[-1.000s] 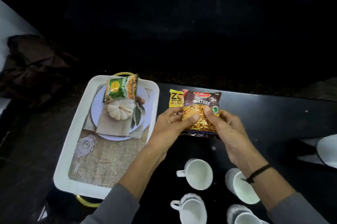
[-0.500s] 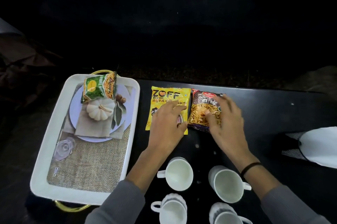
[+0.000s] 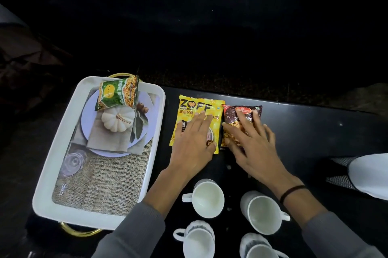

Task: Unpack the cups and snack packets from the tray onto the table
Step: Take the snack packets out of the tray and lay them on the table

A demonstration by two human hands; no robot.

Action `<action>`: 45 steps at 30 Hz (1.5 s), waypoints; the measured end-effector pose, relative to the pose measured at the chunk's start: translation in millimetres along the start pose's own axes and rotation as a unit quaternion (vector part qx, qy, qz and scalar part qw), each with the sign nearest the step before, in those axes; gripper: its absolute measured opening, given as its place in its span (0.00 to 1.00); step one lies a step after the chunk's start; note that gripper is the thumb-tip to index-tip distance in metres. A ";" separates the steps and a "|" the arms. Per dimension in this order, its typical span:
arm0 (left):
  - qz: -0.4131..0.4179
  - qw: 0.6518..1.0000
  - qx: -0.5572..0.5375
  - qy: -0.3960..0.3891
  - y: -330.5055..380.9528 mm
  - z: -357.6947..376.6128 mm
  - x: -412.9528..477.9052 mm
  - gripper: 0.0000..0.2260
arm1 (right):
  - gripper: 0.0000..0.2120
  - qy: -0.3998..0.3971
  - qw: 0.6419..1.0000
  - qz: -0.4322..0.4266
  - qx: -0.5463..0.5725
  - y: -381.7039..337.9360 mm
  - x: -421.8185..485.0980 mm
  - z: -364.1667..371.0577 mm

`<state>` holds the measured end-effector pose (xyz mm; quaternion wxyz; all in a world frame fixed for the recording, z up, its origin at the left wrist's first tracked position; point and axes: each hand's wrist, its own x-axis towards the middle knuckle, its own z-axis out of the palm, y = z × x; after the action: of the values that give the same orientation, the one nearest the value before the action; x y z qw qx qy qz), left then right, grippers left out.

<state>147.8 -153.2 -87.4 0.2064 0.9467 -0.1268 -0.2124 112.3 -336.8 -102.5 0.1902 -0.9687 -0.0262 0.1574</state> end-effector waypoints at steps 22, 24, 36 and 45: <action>-0.183 0.896 -0.367 0.172 -163.9 -89.5 -39.3 0.27 | 0.26 0.029 0.973 -0.224 -0.041 -222.7 126.3 12.0; -0.222 0.859 -0.431 0.164 -167.2 -89.4 -38.7 0.26 | 0.30 0.013 0.973 -0.222 -0.067 -228.3 138.8 12.8; -0.276 0.750 -0.567 0.199 -201.5 -86.2 -27.5 0.13 | 0.14 0.022 0.989 -0.116 0.092 -248.5 141.4 34.5; -0.278 0.730 -0.609 0.139 -202.1 -89.4 -17.8 0.22 | 0.18 -0.045 0.942 0.019 0.333 -248.2 131.8 46.4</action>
<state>203.6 61.1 -97.3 0.6857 0.6300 0.3287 -0.1578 225.0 -75.7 -88.6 0.4974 -0.8423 0.0377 0.2042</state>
